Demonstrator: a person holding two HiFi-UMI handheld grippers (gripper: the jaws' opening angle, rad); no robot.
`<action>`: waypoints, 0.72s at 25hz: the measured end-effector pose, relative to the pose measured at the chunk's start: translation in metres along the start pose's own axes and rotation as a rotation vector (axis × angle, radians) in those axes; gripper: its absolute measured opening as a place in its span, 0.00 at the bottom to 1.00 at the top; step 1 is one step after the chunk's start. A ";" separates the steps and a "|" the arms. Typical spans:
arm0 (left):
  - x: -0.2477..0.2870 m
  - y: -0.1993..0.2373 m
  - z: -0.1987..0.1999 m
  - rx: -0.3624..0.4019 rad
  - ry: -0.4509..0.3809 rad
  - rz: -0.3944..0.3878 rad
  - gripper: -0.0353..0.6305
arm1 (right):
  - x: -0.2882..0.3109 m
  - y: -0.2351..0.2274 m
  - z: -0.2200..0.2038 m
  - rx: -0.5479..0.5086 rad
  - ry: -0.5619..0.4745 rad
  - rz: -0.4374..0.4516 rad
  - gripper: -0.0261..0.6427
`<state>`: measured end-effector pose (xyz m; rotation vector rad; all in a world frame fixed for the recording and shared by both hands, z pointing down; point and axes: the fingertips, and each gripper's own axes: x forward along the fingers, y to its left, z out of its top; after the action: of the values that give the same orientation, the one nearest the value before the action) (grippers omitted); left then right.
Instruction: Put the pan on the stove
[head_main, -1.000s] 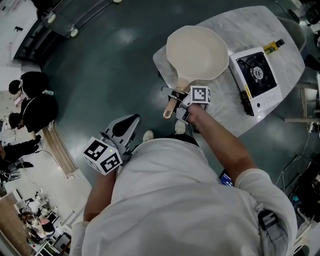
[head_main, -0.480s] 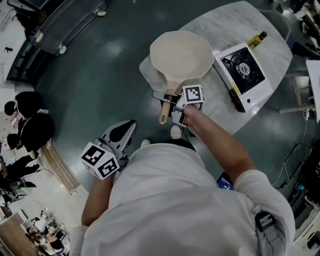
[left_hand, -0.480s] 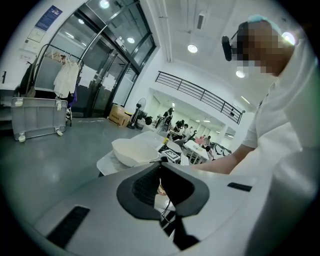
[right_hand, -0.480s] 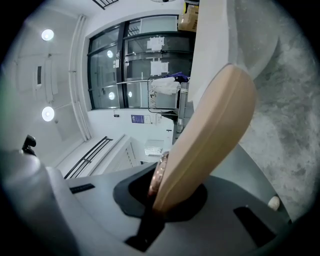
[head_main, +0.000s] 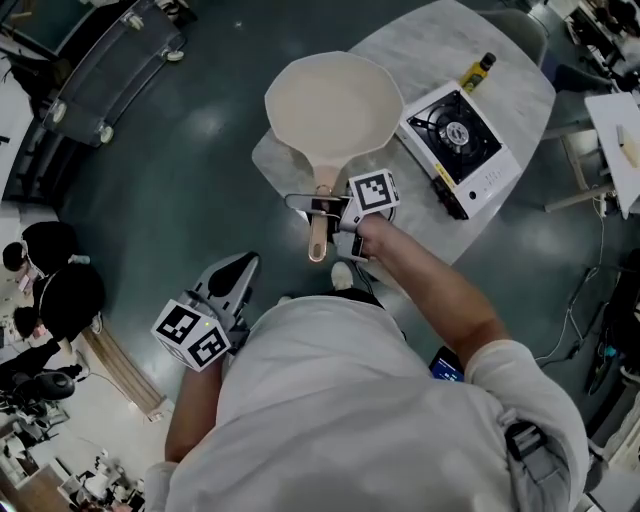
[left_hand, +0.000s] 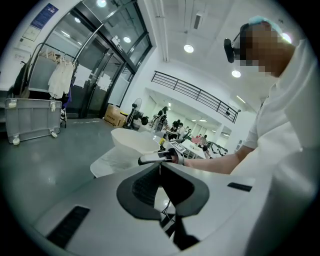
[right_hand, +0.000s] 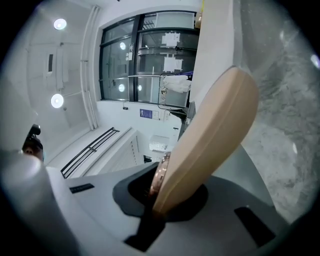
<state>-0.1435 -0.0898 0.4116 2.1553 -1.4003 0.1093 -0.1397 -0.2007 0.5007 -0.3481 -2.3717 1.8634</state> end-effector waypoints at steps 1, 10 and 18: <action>0.003 -0.001 0.001 0.003 -0.001 -0.007 0.08 | -0.005 0.006 0.003 -0.008 -0.007 0.002 0.07; 0.037 -0.020 0.008 0.039 0.016 -0.091 0.08 | -0.069 0.037 0.034 -0.059 -0.155 -0.032 0.08; 0.070 -0.044 0.011 0.075 0.037 -0.164 0.08 | -0.142 0.029 0.063 -0.062 -0.340 -0.110 0.08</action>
<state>-0.0767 -0.1393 0.4100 2.3084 -1.2114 0.1406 -0.0124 -0.2879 0.4654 0.1044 -2.6005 1.9326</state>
